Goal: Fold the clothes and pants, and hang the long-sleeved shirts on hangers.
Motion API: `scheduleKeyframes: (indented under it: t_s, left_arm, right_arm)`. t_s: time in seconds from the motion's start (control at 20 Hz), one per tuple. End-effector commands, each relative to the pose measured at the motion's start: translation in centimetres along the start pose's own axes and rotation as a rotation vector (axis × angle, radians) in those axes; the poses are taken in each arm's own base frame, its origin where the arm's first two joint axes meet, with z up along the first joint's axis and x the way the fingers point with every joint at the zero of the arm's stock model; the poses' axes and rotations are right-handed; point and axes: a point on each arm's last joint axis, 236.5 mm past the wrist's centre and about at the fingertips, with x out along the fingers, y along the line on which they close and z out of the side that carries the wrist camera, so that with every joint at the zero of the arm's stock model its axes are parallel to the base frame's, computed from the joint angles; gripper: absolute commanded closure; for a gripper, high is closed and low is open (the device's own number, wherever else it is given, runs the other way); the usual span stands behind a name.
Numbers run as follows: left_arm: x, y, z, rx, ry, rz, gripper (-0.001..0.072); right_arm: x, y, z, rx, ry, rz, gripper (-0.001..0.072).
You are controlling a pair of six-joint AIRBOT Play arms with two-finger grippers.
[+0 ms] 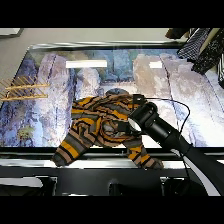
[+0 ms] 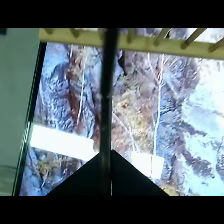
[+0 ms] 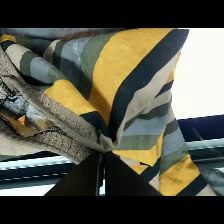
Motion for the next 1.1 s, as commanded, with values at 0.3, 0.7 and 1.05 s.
scheduleKeyframes:
  t_s: [0.3, 0.7, 1.05]
  left_arm:
    - [-5.5, -22.8, -6.8, 0.43, 0.1, -0.296, 0.0693]
    - [-10.9, -35.9, -25.3, 0.815, 0.24, -0.57, 0.069]
    - [-11.9, -37.9, -31.5, 1.065, 0.307, -0.694, 0.069]
  right_arm:
    - [-0.2, -1.7, 2.5, -0.004, -0.104, -0.071, 0.069]
    - [0.3, -2.7, 4.1, 0.113, -0.078, -0.019, 0.0691]
    - [0.8, -5.0, 5.7, 0.163, 0.053, 0.11, 0.069]
